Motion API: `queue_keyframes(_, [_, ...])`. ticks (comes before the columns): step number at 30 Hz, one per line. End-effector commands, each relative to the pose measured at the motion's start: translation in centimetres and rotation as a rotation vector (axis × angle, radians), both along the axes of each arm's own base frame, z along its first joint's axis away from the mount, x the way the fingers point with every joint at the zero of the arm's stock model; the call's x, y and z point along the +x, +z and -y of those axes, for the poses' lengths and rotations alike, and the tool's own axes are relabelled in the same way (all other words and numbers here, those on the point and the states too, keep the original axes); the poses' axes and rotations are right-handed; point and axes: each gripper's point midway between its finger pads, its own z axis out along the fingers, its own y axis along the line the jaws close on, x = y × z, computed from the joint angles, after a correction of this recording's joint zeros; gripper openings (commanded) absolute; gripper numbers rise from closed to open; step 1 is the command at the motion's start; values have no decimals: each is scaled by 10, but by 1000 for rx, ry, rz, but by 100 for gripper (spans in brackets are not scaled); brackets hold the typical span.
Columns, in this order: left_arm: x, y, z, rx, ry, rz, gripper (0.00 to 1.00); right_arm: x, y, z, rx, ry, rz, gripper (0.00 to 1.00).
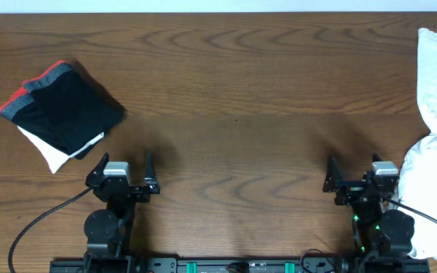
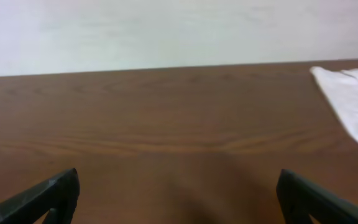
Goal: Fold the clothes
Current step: 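Move the right gripper toward the crumpled white t-shirt at right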
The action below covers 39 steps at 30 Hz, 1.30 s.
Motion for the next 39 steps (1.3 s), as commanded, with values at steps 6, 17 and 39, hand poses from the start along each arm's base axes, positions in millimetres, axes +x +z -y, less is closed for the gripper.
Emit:
queue_keyframes(6, [1,29,-4,-87,40,-79,98,-12,20,23,-12,-137,-98,99])
queue_keyframes(17, [6,46,10,-93,-21,-442,98,-12,20,30,39,-203,-476,99])
queue_keyframes(39, [9,46,19,-107,-54,-638,98,-73,-15,171,477,-1150,-754,100])
